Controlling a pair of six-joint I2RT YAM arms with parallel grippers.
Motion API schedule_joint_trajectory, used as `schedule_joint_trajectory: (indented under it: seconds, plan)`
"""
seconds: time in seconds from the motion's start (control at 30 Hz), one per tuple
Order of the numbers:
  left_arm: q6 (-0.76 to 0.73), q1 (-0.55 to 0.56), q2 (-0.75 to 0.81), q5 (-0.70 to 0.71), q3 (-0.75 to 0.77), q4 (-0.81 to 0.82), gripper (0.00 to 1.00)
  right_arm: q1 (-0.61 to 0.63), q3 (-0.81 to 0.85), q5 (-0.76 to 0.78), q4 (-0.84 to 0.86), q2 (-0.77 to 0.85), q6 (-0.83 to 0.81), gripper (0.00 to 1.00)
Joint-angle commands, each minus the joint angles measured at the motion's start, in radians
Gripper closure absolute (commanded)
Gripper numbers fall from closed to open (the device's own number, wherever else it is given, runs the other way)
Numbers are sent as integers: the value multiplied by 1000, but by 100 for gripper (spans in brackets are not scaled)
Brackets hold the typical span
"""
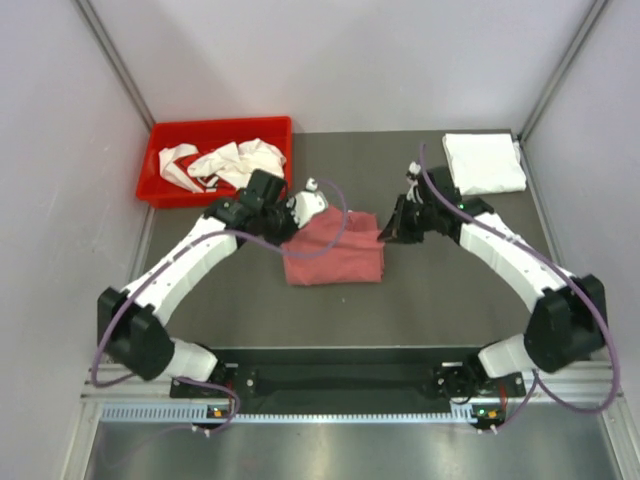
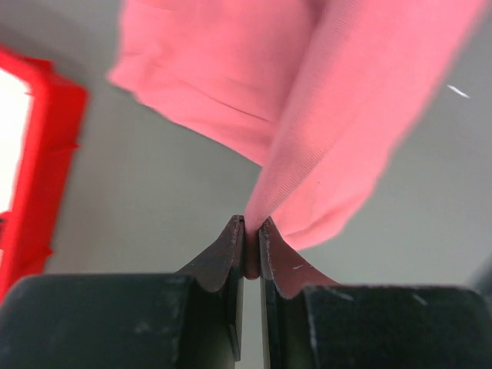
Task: Fold and stack the t-shirts
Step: Fold the tshirt
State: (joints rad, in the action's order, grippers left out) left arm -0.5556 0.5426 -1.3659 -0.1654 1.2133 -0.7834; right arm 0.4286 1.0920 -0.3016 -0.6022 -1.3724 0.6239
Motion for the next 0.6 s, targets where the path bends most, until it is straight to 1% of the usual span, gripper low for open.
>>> schedule_joint_trajectory:
  seconds: [0.0,0.03,0.07,0.13,0.17,0.23,0.47,0.57]
  plan:
    - [-13,-90,-105,38,97,41,100,-79,87,-11,65,-103,-66,100]
    - [-13,-99,-134,40,112,49,100,-83,98,-31,106,-156,-61,100]
    - [-15,-108,-186,37,141,50,100,-91,111,-40,114,-186,-56,100]
    - [-12,-125,-238,43,178,59,100,-100,147,-41,130,-255,-58,100]
    - [-9,-130,-280,44,186,70,100,-105,154,-44,137,-273,-53,100]
    - [-6,-139,-315,56,201,93,100,-120,164,-45,166,-309,-43,100]
    - [49,-164,-449,141,233,238,100,-143,143,-25,300,-356,49,100]
    - [66,-164,-479,139,235,279,100,-155,144,-13,329,-392,66,100]
